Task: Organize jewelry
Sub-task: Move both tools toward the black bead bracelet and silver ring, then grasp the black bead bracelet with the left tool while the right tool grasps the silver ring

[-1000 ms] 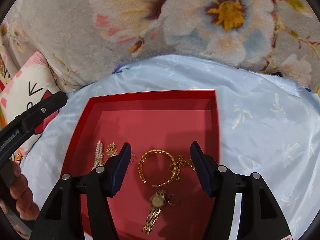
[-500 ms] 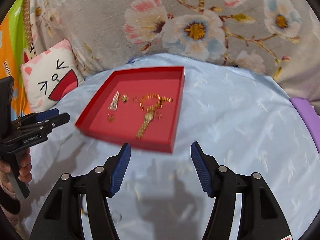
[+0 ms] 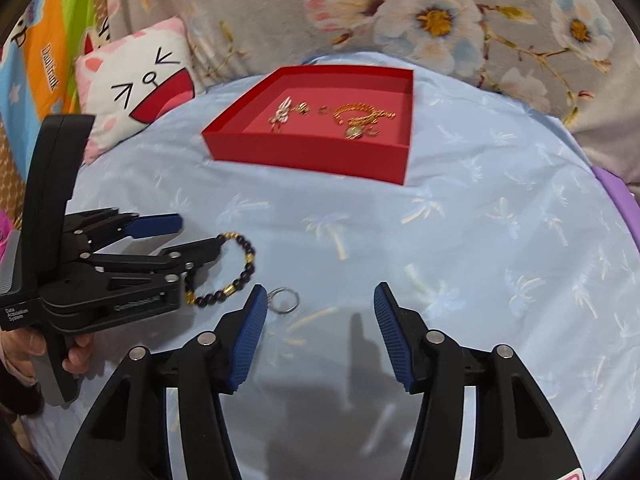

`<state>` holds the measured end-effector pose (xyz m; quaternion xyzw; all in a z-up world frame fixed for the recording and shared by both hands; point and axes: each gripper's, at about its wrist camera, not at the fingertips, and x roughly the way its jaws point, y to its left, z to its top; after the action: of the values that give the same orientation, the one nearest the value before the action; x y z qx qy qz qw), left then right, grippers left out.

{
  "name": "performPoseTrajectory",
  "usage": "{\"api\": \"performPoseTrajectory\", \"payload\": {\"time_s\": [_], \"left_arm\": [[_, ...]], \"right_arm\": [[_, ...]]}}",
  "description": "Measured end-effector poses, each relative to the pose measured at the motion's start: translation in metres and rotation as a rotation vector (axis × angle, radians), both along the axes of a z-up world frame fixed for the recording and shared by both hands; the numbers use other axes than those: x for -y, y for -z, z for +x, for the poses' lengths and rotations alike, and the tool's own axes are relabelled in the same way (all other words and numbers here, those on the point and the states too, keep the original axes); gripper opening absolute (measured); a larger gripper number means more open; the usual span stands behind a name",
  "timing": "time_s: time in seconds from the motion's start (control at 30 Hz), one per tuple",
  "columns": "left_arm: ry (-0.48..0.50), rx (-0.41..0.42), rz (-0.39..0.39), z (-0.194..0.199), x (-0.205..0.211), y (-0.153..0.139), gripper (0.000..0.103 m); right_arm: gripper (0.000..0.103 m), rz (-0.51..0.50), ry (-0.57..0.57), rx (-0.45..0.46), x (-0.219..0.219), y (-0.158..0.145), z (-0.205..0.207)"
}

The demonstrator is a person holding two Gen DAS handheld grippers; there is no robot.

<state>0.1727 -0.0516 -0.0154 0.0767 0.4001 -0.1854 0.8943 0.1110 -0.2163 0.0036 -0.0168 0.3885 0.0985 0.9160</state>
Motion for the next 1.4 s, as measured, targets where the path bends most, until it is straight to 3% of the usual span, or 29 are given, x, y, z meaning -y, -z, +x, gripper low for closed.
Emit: {"api": "performPoseTrajectory", "payload": {"time_s": [0.07, 0.1, 0.17, 0.23, 0.3, 0.73, 0.83, 1.4], "left_arm": [[-0.001, 0.003, 0.004, -0.002, 0.002, 0.002, 0.047], [0.005, 0.0, -0.006, -0.002, 0.002, 0.002, 0.037], [0.002, 0.001, -0.007, -0.003, 0.001, 0.003, 0.031], [0.009, 0.001, -0.012, -0.003, 0.001, 0.003, 0.015], [0.021, 0.001, -0.012, -0.003, 0.0, 0.003, 0.008], [-0.004, -0.004, -0.039, -0.001, -0.02, 0.0, 0.007], [-0.007, 0.0, -0.041, -0.002, -0.022, 0.0, 0.007], [0.001, 0.007, -0.061, -0.006, -0.025, -0.006, 0.007]], "right_arm": [[0.05, -0.014, -0.012, -0.01, -0.007, 0.006, 0.0], [0.048, -0.026, -0.016, -0.014, -0.01, 0.009, 0.0], [0.047, -0.034, -0.022, -0.02, -0.013, 0.011, 0.001], [0.046, -0.034, -0.029, -0.03, -0.016, 0.015, 0.002], [0.045, -0.038, -0.032, -0.04, -0.019, 0.018, 0.005], [0.032, -0.07, -0.044, -0.048, -0.037, 0.027, 0.018], [0.023, -0.058, -0.054, -0.048, -0.038, 0.027, 0.019], [0.023, -0.014, -0.006, -0.034, -0.023, 0.023, 0.017]]}}
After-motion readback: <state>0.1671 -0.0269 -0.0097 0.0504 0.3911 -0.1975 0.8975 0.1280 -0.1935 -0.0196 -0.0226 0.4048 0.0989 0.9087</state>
